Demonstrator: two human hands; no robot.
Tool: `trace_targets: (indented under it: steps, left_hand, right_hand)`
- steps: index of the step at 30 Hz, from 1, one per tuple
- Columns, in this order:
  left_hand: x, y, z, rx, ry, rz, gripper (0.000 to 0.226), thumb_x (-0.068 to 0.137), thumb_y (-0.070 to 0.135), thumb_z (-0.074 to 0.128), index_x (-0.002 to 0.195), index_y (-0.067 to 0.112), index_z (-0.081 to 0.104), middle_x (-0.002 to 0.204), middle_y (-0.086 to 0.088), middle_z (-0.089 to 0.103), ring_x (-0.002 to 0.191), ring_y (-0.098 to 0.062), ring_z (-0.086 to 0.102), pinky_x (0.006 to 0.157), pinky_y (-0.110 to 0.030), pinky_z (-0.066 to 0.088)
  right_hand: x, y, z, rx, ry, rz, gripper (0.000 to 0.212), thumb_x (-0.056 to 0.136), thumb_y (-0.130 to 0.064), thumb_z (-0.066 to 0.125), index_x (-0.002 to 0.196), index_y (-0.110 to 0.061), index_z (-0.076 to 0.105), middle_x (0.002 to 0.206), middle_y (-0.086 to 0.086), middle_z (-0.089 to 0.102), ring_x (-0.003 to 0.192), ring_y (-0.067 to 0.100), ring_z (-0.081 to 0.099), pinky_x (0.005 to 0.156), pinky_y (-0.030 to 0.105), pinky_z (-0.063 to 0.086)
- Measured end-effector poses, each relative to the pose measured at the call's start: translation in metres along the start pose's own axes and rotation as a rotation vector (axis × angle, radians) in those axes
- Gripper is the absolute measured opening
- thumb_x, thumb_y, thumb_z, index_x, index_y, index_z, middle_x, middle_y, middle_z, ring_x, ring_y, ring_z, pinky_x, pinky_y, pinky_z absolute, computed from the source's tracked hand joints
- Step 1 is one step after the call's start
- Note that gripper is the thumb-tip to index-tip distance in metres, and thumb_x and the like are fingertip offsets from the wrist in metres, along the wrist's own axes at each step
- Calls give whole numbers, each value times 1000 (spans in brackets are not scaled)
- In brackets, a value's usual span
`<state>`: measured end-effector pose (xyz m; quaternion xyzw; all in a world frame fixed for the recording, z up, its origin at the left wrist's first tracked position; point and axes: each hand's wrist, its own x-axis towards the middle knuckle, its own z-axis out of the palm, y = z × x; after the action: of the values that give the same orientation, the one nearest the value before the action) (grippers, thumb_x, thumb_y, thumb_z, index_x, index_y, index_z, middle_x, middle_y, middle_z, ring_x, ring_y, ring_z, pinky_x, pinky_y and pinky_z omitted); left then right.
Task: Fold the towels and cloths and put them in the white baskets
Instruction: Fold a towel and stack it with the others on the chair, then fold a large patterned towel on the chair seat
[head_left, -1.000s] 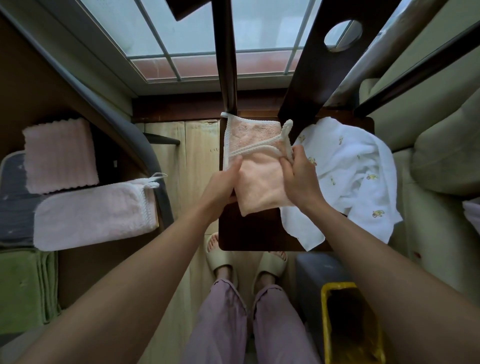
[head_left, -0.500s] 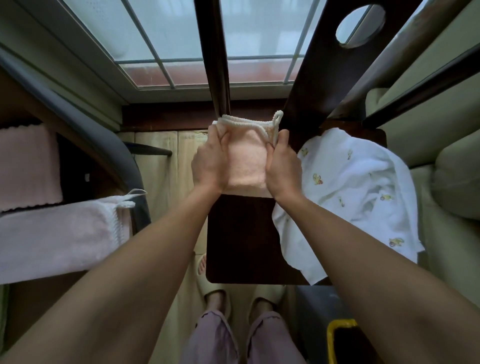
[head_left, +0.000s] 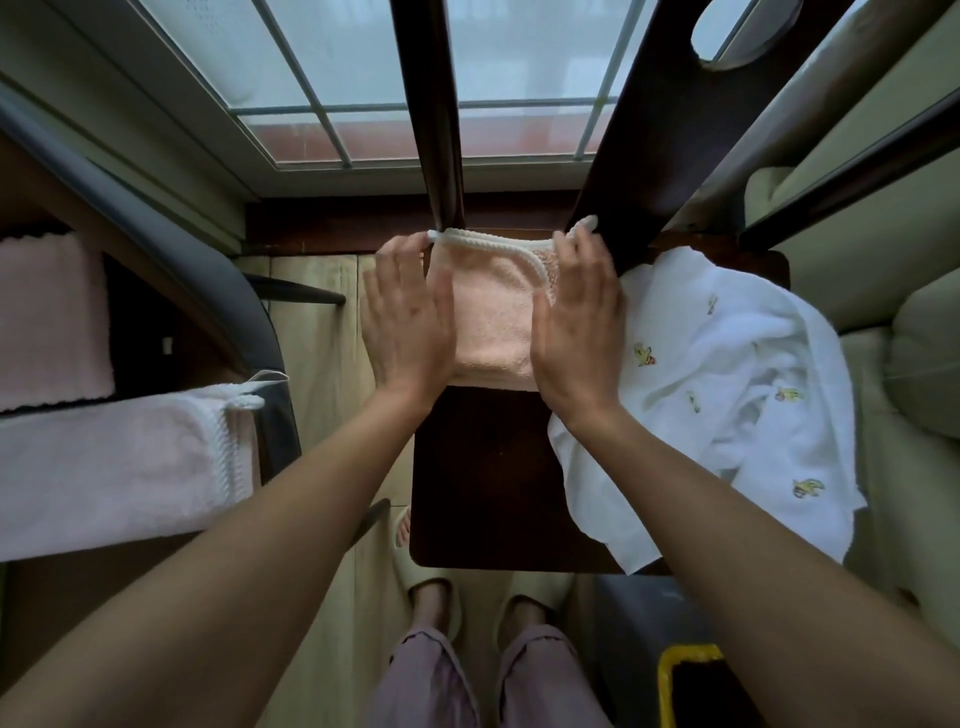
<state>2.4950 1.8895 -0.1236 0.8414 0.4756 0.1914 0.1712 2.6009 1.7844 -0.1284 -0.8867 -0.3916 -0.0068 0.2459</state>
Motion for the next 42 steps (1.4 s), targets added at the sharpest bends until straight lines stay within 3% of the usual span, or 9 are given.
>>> trace_targets:
  steps: [3, 6, 13, 17, 21, 26, 32, 36, 42]
  left_hand:
    - [1, -9, 9, 122, -156, 299, 56, 101, 41, 24, 152, 17, 25, 159, -7, 22, 147, -25, 18, 115, -40, 20]
    - [-2, -24, 22, 195, -458, 381, 67, 97, 54, 6, 154, 20, -2, 162, -4, -10, 147, -18, -16, 117, -32, -16]
    - [4, -31, 20, 373, -636, 336, 71, 94, 60, 5, 151, 22, -17, 158, -4, -26, 145, -20, -24, 121, -40, -7]
    - [-6, -3, -15, 245, -454, 336, 60, 102, 47, 19, 152, 14, 23, 160, -12, 16, 149, -26, 7, 119, -39, 10]
    - [-39, 34, -41, -61, -593, 350, 29, 99, 29, 47, 121, 17, 62, 115, 0, 65, 106, -16, 58, 88, -32, 46]
    - [-79, 55, -34, -78, -788, 519, 26, 93, 18, 57, 118, 17, 65, 118, 2, 63, 112, -16, 55, 91, -31, 48]
    - [-91, 53, -18, 109, -948, 792, 59, 83, 36, 71, 136, 20, 50, 136, -1, 50, 130, -20, 42, 108, -33, 32]
    - [-97, 46, -9, 206, -915, 876, 66, 80, 37, 73, 138, 20, 46, 138, -2, 48, 132, -23, 41, 112, -36, 28]
    - [-102, 55, 6, 108, -793, 871, 23, 90, 37, 60, 106, 20, 63, 106, 2, 59, 102, -21, 54, 91, -33, 38]
  right_hand:
    - [-4, 8, 11, -104, -224, -135, 59, 101, -36, 27, 154, -13, 17, 162, 11, 10, 150, 22, 5, 121, 36, 4]
    - [-8, 23, 23, -117, -395, -68, 65, 100, -49, 14, 155, -17, -2, 163, 5, -9, 149, 15, -11, 121, 33, -5]
    - [-5, 16, 25, -183, -551, -11, 66, 102, -49, 16, 153, -19, -12, 161, 4, -20, 148, 16, -18, 122, 39, -4]
    - [-18, 7, -30, -9, -484, -115, 62, 102, -33, 38, 155, -17, 11, 162, 9, 12, 150, 22, 6, 122, 38, 7]
    - [-50, 37, -100, 262, -420, 136, 42, 99, -20, 49, 140, -15, 45, 138, 4, 53, 127, 19, 47, 105, 31, 37]
    - [-91, 84, -149, 190, -527, 293, 21, 94, -27, 59, 111, -14, 61, 101, 0, 63, 97, 17, 59, 78, 29, 47]
    - [-127, 80, -128, -57, -780, -11, 64, 77, -47, 73, 128, -19, 47, 130, 1, 44, 117, 22, 43, 93, 35, 41]
    - [-146, 80, -105, -165, -708, -18, 63, 71, -14, 78, 126, -14, 49, 126, 10, 45, 115, 29, 46, 78, 36, 54]
    - [-137, 95, -102, 68, -598, 59, 24, 81, 4, 62, 103, -5, 60, 109, 9, 53, 94, 25, 52, 70, 30, 46]
